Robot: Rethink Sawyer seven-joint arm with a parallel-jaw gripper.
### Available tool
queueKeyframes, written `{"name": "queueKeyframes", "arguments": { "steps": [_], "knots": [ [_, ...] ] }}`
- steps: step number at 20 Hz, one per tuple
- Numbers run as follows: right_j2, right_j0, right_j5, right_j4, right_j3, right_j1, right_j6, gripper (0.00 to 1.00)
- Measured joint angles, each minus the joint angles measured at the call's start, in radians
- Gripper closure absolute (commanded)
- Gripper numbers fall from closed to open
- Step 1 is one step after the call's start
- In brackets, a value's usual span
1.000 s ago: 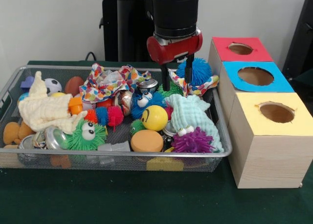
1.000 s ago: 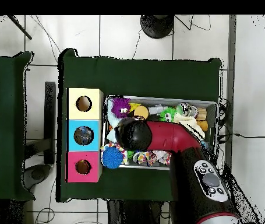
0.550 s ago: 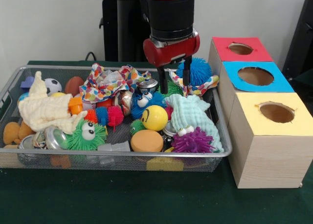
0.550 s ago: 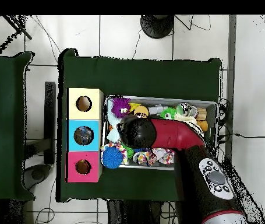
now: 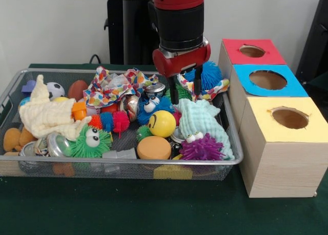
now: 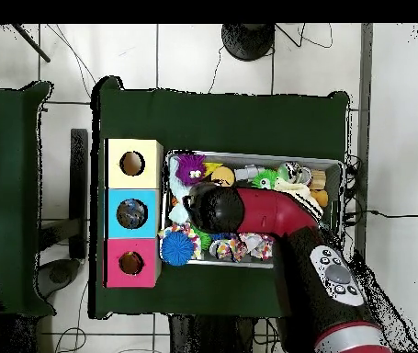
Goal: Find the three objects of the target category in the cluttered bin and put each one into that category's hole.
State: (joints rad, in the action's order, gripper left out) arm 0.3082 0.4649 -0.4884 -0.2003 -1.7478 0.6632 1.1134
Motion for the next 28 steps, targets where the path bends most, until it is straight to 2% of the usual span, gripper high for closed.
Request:
{"name": "queueKeyframes", "arguments": {
  "steps": [15, 22, 28],
  "knots": [
    [0.015, -0.007, 0.17, -0.011, 0.002, -0.122, 0.0, 0.0],
    [0.002, -0.048, 0.194, -0.029, 0.002, -0.159, 0.0, 0.0],
    [-0.048, -0.109, 0.205, -0.029, 0.009, -0.168, 0.0, 0.0]
  ]
}}
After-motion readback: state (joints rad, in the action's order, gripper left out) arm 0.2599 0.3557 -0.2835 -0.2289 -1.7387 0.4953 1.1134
